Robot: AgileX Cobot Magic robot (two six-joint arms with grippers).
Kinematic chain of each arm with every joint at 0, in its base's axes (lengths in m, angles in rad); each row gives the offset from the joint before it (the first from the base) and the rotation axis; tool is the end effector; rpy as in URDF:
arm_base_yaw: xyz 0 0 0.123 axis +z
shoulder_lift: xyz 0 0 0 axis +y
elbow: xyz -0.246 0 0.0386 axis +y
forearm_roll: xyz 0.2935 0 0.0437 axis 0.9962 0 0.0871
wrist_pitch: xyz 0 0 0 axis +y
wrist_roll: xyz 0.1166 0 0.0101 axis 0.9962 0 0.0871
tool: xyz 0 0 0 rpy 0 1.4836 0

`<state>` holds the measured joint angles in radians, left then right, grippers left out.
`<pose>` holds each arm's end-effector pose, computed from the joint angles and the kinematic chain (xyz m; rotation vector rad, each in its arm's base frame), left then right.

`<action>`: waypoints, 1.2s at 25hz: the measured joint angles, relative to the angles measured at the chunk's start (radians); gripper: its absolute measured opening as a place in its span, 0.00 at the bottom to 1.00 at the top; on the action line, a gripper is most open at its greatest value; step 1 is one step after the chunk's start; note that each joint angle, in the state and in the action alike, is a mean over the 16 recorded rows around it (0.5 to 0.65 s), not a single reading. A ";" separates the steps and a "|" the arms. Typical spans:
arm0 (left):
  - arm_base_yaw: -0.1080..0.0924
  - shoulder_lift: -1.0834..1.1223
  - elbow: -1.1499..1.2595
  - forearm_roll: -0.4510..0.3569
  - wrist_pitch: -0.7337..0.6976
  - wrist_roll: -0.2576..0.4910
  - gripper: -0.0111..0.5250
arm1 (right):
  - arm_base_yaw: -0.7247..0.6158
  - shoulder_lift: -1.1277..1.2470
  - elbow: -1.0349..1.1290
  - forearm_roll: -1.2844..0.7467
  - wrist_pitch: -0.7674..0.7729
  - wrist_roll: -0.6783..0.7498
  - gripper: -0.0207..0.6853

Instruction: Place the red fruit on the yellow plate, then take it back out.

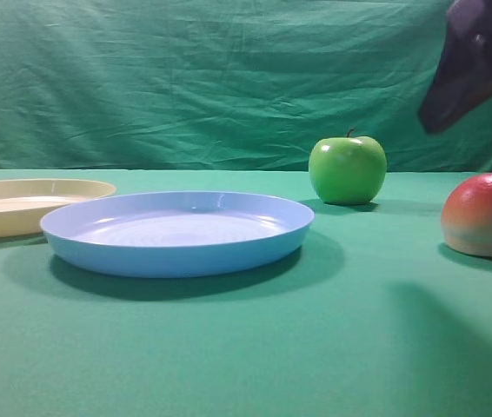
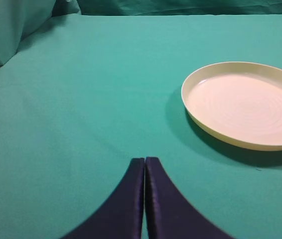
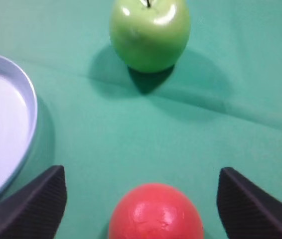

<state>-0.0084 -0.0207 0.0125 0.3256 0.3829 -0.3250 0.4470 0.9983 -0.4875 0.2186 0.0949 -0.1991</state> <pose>0.1585 0.0127 0.1716 -0.0959 1.8364 0.0892 0.2499 0.1225 0.1875 -0.4590 2.0506 0.3032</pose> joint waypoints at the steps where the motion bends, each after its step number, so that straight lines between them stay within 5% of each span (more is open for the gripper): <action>1: 0.000 0.000 0.000 0.000 0.000 0.000 0.02 | 0.000 -0.040 -0.006 0.000 0.030 0.003 0.31; 9: 0.000 0.000 0.000 0.000 0.000 0.000 0.02 | 0.000 -0.318 -0.053 -0.002 0.221 0.031 0.05; 22: 0.000 0.000 0.000 0.000 0.000 0.000 0.02 | -0.011 -0.548 -0.064 -0.047 0.394 0.062 0.03; 30: 0.000 0.000 0.000 0.000 0.000 0.000 0.02 | -0.139 -0.623 -0.027 -0.083 0.457 0.083 0.03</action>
<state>-0.0084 -0.0207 0.0125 0.3256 0.3829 -0.3250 0.3079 0.3751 -0.5147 0.1352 0.5520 -0.1159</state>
